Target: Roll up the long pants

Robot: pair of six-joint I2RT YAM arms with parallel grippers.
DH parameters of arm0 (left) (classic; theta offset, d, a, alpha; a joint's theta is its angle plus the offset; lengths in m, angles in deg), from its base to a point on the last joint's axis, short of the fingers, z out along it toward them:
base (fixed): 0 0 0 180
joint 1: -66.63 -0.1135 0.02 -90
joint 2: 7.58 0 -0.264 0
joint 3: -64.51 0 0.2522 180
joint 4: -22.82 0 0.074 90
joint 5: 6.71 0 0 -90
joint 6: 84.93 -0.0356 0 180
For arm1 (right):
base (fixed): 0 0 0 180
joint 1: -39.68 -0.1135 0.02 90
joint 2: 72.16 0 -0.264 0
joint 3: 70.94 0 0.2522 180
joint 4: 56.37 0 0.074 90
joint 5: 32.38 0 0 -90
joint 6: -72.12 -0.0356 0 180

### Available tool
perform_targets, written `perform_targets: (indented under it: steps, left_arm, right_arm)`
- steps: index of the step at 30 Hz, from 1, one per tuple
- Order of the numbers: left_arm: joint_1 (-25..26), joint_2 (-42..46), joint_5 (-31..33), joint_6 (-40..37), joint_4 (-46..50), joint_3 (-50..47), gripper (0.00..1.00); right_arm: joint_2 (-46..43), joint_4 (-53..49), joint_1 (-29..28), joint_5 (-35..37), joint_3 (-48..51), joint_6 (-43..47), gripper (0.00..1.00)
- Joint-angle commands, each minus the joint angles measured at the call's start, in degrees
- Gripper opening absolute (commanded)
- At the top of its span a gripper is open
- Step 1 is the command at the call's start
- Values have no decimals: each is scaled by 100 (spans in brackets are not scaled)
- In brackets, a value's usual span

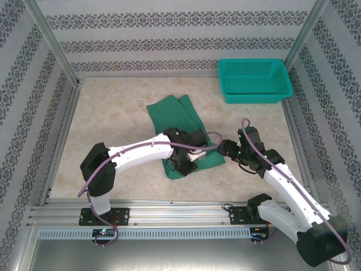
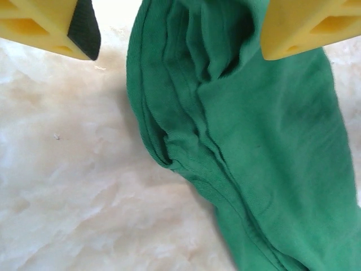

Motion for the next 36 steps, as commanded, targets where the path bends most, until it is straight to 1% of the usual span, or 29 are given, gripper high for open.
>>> perform_targets:
  steps: [1,2,3,5,6,7,8,9,13,15,19,21,23,24,25,26,28,29,34,35,36]
  left_arm:
    - [-613,-265,-1655,194,-48,-163,4]
    - [-771,-347,-1935,231,-185,-232,5]
    - [-920,-435,-2077,301,-340,-296,5]
    - [-1149,-704,-2303,232,-410,-234,5]
    - [-1242,-840,-2265,224,-415,-125,5]
    - [-1321,-979,-2311,155,-405,2,5]
    - [-1378,-1102,-2339,99,-371,117,6]
    - [-1404,-1228,-2183,40,-251,291,6]
    - [-1432,-1494,-1867,-256,114,798,8]
    - [-1474,-1518,-1913,-284,117,859,8]
    - [-1510,-1494,-1994,-333,78,803,9]
    - [-1512,-1438,-2073,-361,32,717,9]
    - [-1510,-1294,-2095,-351,-87,575,11]
    - [-1510,-1167,-2152,-353,-196,457,13]
    - [-1510,-1013,-2123,-331,-300,322,18]
    - [-1510,-854,-2076,-310,-397,209,23]
    - [-1510,-420,-1841,-266,-612,-122,32]
    - [-1516,-247,-1677,-256,-657,-238,34]
    - [-1402,706,-374,-218,-677,-787,38]
    - [-1266,904,-192,-264,-732,-894,39]
    - [-1174,1089,-260,-306,-877,-1024,40]
  right_arm:
    - [-130,-200,54,-13,-163,-23,65]
    - [-135,-249,41,-38,-221,-11,62]
    - [-152,-249,35,-106,-266,7,55]
    - [-168,-200,23,-297,-309,-25,37]
    - [-162,-134,3,-436,-296,-57,27]
    - [-138,-58,-22,-550,-267,-101,22]
    - [-105,18,-60,-614,-243,-150,20]
    - [-48,130,-118,-689,-202,-199,20]
    - [472,590,-502,-782,-134,-312,24]
    - [856,810,-696,-835,-176,-336,24]
    - [1740,1283,-1008,-974,-385,-342,18]
    - [2185,1486,-1060,-988,-447,-326,13]
    - [2658,1652,-1049,-990,-506,-290,9]
    - [2906,1697,-1024,-983,-551,-290,5]
    - [3147,1741,-991,-1013,-588,-294,1]
    - [3324,1782,-956,-1044,-621,-308,0]
    - [3633,1876,-917,-1094,-643,-341,0]
    - [3736,1908,-913,-1086,-638,-340,0]
    - [4104,2026,-906,-1095,-526,-394,0]
    - [4142,2053,-912,-1112,-492,-418,0]
    - [4162,2084,-907,-1134,-462,-436,0]
